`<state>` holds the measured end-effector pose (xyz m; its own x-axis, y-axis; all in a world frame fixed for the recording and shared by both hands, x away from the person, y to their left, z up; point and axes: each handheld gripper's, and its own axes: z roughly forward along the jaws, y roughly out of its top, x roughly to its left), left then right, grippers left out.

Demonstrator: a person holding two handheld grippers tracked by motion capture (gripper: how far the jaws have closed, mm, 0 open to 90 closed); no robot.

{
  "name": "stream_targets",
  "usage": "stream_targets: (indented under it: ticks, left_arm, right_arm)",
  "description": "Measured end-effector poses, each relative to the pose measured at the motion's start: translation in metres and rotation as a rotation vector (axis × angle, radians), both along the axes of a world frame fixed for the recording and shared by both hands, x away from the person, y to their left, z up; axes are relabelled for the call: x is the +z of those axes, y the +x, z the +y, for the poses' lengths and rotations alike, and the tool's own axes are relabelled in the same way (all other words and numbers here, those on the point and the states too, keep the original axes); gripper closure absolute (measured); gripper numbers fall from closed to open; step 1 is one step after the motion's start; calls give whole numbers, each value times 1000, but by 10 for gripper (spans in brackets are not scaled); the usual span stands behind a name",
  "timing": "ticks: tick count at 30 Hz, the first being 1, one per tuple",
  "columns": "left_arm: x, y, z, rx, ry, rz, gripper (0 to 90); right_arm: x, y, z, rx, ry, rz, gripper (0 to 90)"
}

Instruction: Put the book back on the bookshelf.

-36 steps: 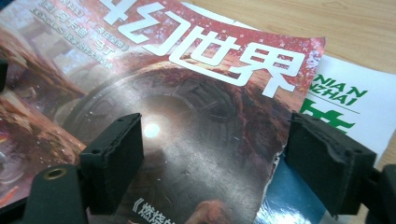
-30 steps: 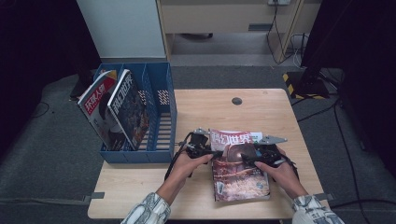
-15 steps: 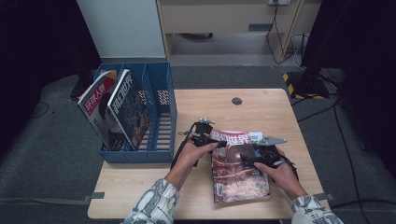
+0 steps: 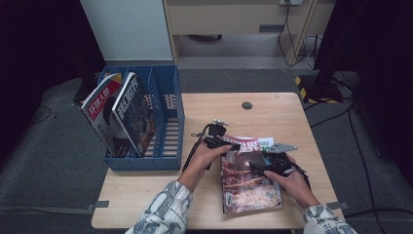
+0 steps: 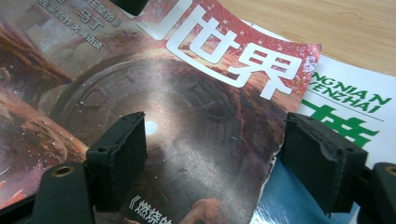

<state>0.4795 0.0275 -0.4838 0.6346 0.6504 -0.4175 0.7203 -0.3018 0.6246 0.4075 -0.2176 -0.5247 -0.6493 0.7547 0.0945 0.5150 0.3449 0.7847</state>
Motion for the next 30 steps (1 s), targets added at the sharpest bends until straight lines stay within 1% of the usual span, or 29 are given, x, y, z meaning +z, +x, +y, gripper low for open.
stream_targets:
  ticks: [3, 6, 12, 15, 18, 19, 24, 27, 30]
  left_arm:
    - [-1, 1, -1, -4, 2, 4, 488]
    - [-1, 1, -1, 8, -5, 15, 514]
    - [2, 1, 1, 19, -18, 28, 643]
    - [7, -2, 1, 17, -29, 16, 713]
    - [14, -5, 1, 20, -47, -9, 766]
    - [15, -6, 1, 19, -51, -15, 772]
    - [25, -13, -1, 8, -64, -53, 786]
    - [30, -16, -1, 2, -64, -68, 790]
    - [36, -19, -1, -12, -61, -82, 792]
  right_arm:
    - [0, -1, 1, 4, 3, -1, 225]
    - [0, -1, 2, 4, 1, -5, 225]
    - [0, -2, 1, 5, 4, 1, 232]
    - [0, -2, 1, 0, 12, -2, 230]
    - [0, -3, 0, -15, 36, 5, 216]
    - [1, -3, 0, -18, 35, -4, 204]
    - [4, -6, -1, -30, 43, -16, 174]
    - [5, -6, -3, -37, 63, -12, 149]
    - [7, -8, -3, -30, 65, -17, 137]
